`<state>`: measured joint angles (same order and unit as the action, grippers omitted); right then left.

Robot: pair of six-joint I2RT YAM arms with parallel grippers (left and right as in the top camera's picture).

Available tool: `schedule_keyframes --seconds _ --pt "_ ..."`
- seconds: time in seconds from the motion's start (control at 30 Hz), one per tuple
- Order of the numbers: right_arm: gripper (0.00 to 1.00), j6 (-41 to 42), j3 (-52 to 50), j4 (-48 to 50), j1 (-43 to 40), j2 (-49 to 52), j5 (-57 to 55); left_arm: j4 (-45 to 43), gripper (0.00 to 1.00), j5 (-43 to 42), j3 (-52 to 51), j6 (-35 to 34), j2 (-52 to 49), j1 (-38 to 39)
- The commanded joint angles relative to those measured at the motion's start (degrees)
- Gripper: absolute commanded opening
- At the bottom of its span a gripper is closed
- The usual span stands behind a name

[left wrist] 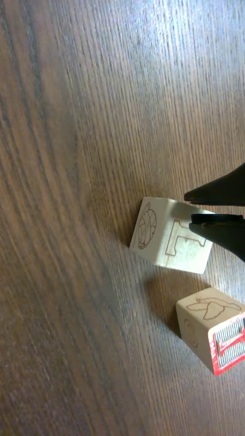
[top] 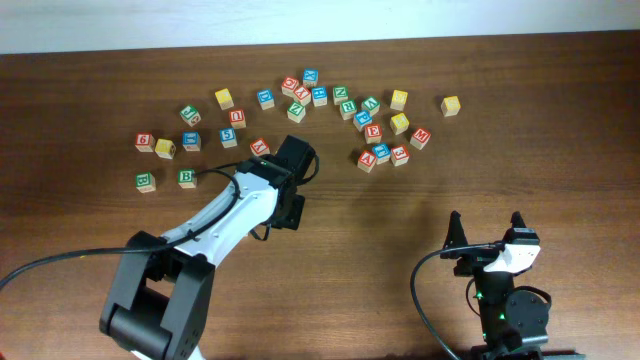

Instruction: Spell out ICRA

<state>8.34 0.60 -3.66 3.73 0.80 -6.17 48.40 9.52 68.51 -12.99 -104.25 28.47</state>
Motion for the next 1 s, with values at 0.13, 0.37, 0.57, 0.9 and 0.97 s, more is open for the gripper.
schedule_keyframes --seconds 0.13,0.37,0.57,0.9,0.97 --pt "0.98 -0.42 -0.28 -0.46 -0.48 -0.44 -0.52 -0.28 0.0 0.13 0.11 0.7 0.09 -0.15" --pt "0.98 -0.42 -0.28 -0.46 -0.48 -0.44 -0.52 -1.64 0.0 -4.13 -2.23 0.72 -0.33 -0.09" --pt "0.98 -0.42 -0.28 -0.44 -0.48 -0.44 -0.52 -2.54 0.0 -4.15 -2.75 0.72 -0.33 -0.11" --pt "0.98 -0.42 -0.28 -0.46 -0.48 -0.44 -0.52 -0.35 0.0 -3.06 1.53 0.72 1.27 -0.15" --pt "0.98 -0.42 -0.28 -0.44 -0.48 -0.44 -0.52 -0.33 0.0 -0.52 1.68 0.72 1.53 -0.15"
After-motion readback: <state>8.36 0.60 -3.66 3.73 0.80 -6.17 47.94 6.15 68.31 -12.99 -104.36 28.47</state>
